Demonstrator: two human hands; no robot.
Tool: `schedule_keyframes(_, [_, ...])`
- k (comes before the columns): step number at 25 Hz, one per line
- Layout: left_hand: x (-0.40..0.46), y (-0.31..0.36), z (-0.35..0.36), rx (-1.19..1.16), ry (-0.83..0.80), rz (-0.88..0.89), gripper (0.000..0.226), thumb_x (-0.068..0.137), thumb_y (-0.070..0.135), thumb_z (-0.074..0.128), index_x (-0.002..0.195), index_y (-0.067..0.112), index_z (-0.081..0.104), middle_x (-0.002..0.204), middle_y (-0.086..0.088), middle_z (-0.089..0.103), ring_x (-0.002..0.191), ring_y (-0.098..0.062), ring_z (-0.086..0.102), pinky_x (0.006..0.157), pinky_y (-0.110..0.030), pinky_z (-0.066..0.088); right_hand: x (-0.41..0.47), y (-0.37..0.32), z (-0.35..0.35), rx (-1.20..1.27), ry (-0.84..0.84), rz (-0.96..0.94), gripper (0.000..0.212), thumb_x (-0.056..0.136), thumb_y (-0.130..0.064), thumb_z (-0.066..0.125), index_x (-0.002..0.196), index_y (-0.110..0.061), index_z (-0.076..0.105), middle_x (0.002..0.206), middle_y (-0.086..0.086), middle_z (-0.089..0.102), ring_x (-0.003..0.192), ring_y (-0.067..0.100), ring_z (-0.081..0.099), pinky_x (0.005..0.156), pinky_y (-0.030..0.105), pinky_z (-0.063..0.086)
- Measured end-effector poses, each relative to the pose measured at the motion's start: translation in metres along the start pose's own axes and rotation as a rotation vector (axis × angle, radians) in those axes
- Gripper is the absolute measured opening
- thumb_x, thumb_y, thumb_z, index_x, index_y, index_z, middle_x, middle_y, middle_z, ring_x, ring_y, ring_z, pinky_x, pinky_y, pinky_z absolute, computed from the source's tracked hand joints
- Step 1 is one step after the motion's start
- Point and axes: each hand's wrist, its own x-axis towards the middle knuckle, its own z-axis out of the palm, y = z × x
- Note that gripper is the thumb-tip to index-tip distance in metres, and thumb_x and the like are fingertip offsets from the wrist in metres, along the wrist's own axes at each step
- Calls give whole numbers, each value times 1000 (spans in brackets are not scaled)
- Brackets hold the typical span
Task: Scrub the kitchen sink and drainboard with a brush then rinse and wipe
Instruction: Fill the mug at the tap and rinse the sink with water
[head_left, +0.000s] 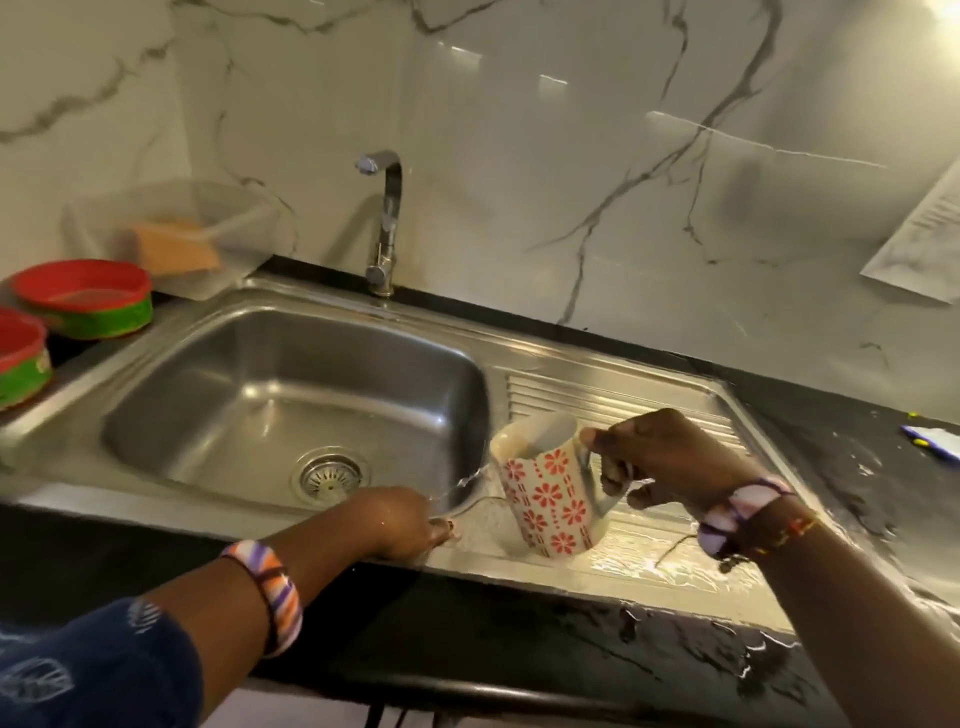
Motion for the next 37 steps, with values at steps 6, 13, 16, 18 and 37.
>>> schedule_keyframes(6, [32,54,10,28,86,269,79,95,53,34,149,11,-6,154,-17,-16,144,-32,-9,116,-43,3,-32,20,-35,102,183,136,32,91,-26,49,68,-5,55,56,4,48,52,14,46,48,23,42])
schedule_keyframes(13, [92,149,15,151,46,561,82,94,56,29,148,9,-12,149,-20,-27,138,-33,-27,114,-44,-15,-44,78,-87,34,487,326,31,92,-27,52,73,-6,64,56,5,43,50,15,38,42,19,28])
schedule_keyframes(16, [117,198,18,213,92,681,81,95,56,28,148,7,-7,151,-23,-22,140,-34,-23,114,-44,-15,-36,108,-114,-52,584,368,36,92,-26,54,76,3,68,58,7,50,54,18,43,52,25,33])
schedule_keyframes(18, [136,231,20,231,118,751,79,95,56,26,149,6,-4,152,-23,-19,141,-34,-20,114,-43,-14,-27,127,-134,-83,624,411,35,91,-26,55,74,1,68,58,6,54,55,17,45,53,25,35])
schedule_keyframes(37, [350,360,-48,56,403,408,73,91,48,43,149,13,14,156,-13,9,144,-32,2,114,-52,1,194,193,-279,-752,281,144,23,91,-35,54,73,-21,59,73,-3,56,63,8,52,51,18,35])
